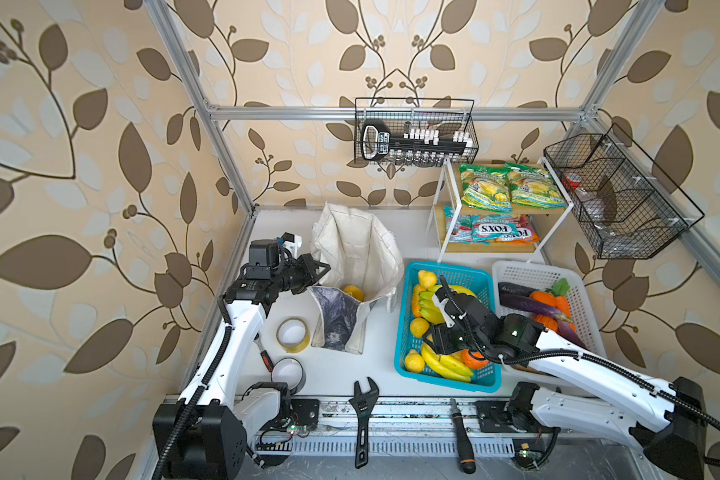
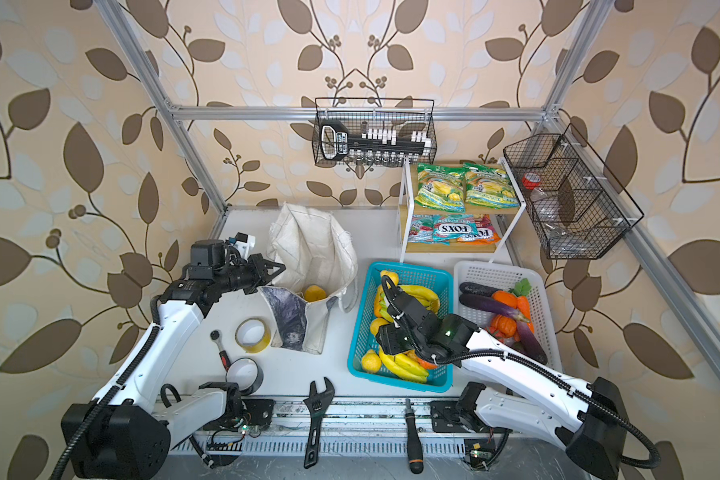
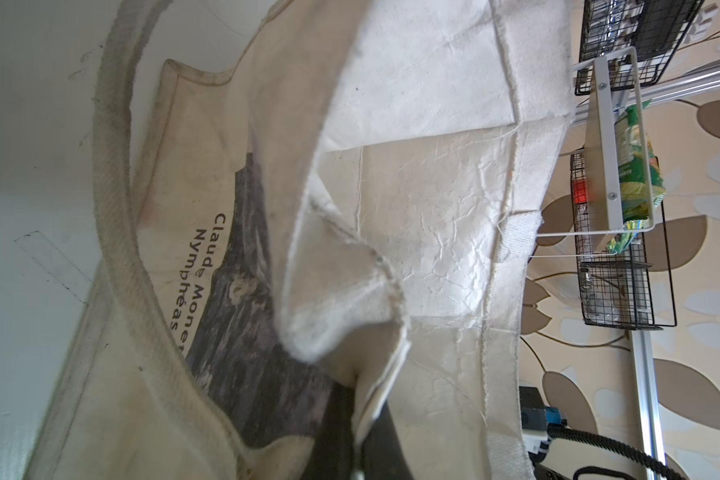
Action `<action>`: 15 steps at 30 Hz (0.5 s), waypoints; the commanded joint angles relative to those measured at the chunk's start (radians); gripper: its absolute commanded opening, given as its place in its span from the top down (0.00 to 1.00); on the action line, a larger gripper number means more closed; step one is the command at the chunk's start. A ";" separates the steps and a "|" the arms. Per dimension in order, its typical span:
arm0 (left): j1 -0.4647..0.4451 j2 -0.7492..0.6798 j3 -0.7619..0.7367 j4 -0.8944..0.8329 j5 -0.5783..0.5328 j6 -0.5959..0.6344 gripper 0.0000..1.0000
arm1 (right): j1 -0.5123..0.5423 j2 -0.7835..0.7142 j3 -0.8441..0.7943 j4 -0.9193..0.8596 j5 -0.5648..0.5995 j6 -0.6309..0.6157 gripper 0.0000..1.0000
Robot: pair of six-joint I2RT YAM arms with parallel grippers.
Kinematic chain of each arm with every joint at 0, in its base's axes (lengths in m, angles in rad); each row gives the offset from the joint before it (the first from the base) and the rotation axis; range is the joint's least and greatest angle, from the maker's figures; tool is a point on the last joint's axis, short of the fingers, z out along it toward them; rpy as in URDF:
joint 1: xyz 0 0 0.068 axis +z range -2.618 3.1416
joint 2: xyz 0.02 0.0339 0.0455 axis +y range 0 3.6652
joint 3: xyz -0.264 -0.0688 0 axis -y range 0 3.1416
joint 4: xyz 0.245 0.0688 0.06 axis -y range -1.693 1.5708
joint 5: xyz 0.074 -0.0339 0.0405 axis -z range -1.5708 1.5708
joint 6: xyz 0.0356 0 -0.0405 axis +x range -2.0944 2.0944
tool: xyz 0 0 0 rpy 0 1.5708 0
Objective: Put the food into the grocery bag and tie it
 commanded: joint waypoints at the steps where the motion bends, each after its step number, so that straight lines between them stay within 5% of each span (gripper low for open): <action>1: 0.003 -0.002 0.005 0.049 0.048 0.012 1.00 | -0.019 -0.011 0.029 0.008 0.014 -0.050 0.41; 15: 0.003 0.000 -0.007 0.055 0.048 0.008 1.00 | -0.066 0.139 -0.006 0.129 -0.054 -0.105 0.42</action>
